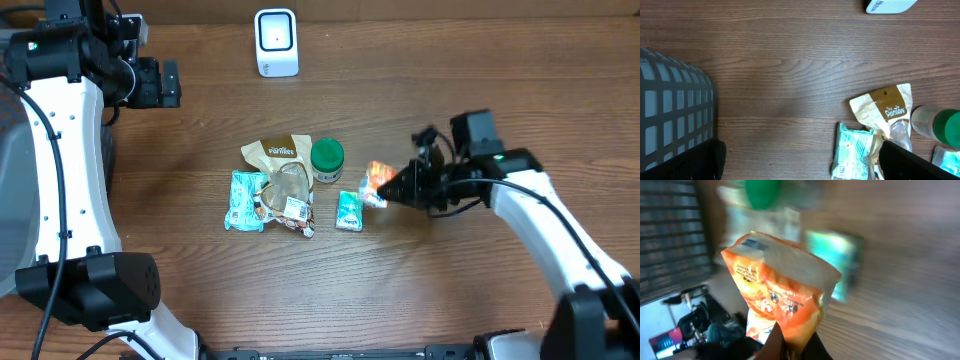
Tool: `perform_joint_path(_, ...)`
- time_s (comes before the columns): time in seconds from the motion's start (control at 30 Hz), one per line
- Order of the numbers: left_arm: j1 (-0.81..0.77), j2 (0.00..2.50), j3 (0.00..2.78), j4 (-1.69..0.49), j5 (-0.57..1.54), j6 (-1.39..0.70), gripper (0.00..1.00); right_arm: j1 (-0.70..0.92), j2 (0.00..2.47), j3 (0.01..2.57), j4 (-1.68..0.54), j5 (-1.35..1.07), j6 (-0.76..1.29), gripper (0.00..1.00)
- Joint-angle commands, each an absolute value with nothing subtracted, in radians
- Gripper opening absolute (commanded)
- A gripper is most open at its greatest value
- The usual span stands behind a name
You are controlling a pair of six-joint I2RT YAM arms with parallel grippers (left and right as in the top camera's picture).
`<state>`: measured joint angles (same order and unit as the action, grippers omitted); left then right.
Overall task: Scan the item barcode
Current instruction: 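Carry the orange box to the scanner and hold it before the window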
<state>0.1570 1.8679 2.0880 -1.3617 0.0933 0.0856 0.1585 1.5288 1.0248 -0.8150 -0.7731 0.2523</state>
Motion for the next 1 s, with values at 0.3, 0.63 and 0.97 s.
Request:
perform_joint_path(0.3,0.157,1.876,2.097,-1.36,0.089,0.105,1.0,0.156,1.431,1.154,-0.715,-1.342,0.206,0.04)
perform_joint_path(0.63,0.157,1.876,2.097,-1.36,0.089,0.105,0.99,0.158,1.431,1.158,-0.702,-1.164,0.374,0.04)
perform_joint_path(0.97,0.157,1.876,2.097,-1.36,0.089,0.105,1.0,0.234,1.61,1.628,-1.126,-0.72,0.262,0.04)
